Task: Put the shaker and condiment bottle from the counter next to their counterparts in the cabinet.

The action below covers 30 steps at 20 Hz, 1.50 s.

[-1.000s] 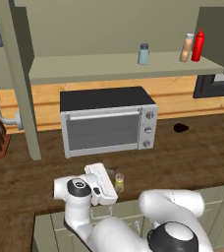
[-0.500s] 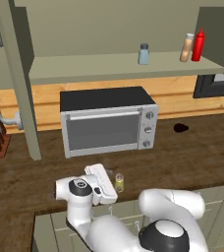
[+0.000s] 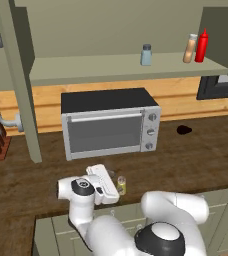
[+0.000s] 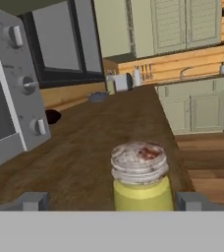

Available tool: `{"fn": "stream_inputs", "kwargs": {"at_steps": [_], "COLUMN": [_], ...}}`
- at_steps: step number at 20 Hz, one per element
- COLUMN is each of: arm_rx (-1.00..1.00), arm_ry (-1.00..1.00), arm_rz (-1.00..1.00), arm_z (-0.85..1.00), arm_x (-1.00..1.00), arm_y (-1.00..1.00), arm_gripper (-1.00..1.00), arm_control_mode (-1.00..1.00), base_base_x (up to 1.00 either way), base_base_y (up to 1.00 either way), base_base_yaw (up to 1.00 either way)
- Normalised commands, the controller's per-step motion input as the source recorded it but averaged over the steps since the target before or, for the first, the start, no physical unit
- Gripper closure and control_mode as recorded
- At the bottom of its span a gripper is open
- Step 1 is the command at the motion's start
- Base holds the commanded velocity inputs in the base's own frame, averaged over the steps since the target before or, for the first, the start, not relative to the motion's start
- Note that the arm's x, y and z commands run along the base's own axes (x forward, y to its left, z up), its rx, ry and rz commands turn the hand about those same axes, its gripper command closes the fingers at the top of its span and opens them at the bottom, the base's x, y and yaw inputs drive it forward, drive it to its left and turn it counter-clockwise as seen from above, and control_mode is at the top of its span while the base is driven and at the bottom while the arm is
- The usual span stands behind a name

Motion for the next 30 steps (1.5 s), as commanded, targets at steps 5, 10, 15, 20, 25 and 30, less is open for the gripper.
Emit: {"fn": "stream_inputs", "kwargs": {"at_steps": [5,10,15,20,25,30], "arm_rx": [0.04,0.04,0.13,0.21,0.16,0.0], "arm_ry": [0.03,0.04,0.0,0.02,0.09,-0.08], "arm_rz": [0.0,0.0,0.0,0.0,-0.01,0.16], "arm_z": [-0.01,-0.12,-0.17,0.0,-0.05,0.3], "arm_x": [0.17,0.0,-0.28,-0.16,0.0,-0.52], "arm_y": [-0.08,-0.03,-0.21,-0.51,-0.36,-0.02], "arm_gripper": [-1.0,-1.0,1.0,1.0,1.0,1.0], "arm_control_mode": [-1.0,-1.0,-1.0,-1.0,-1.0,-1.0], "base_base_x": [0.0,0.0,0.0,0.0,0.0,0.0], "base_base_y": [0.0,0.0,0.0,0.0,0.0,0.0], "base_base_yaw": [0.0,0.0,0.0,0.0,0.0,0.0]}}
